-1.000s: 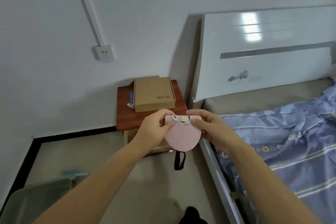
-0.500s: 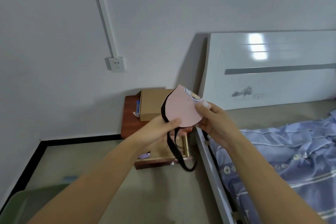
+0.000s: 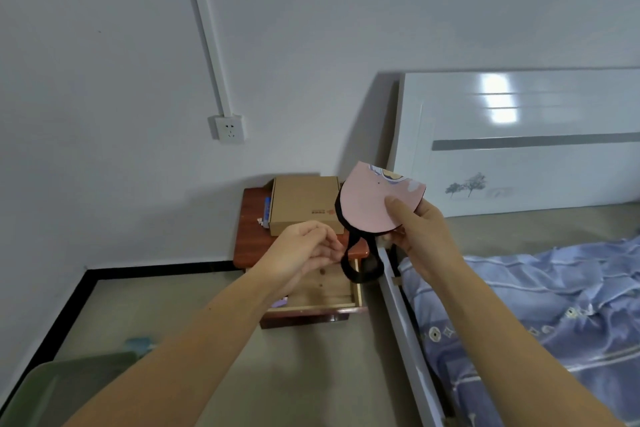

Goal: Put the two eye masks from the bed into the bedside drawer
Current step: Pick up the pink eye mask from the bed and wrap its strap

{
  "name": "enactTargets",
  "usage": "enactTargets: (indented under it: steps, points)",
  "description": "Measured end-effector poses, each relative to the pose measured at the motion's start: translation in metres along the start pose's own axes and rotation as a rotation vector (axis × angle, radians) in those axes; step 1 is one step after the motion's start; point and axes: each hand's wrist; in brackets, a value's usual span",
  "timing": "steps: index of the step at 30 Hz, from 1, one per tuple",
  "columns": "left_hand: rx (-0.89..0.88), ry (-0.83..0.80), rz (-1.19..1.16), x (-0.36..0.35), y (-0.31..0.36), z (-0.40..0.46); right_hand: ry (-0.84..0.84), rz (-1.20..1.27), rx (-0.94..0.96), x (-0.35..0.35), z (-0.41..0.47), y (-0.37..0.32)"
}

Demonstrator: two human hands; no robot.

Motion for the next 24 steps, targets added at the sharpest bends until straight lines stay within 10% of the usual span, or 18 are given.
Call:
enactTargets:
  steps: [10, 16, 20, 24]
  points:
    - [-0.085, -0.185, 0.292, -0.028, 0.005, -0.016, -0.131, -0.072, 0.01, -0.012, -0.008, -0.006]
    - [0.195, -0.35, -0.42, -0.008, -0.006, -0.012, 0.184, -0.339, 0.167, -0.004, -0.004, -0.004]
    - [0.385, -0.506, 0.275, -0.017, -0.033, -0.008, 0.147, -0.377, 0.212, -0.014, -0.011, -0.002]
    - [0.075, 0.24, 0.86, -0.024, -0.03, 0.006, 0.192, -0.405, 0.179, -0.028, -0.021, 0.01]
Point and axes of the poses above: each hand's wrist, its own z-axis towards the middle knuckle, its own x-axis out of the back of the hand, y = z × x, and after that the axes turned 5 degrees about x, right-handed
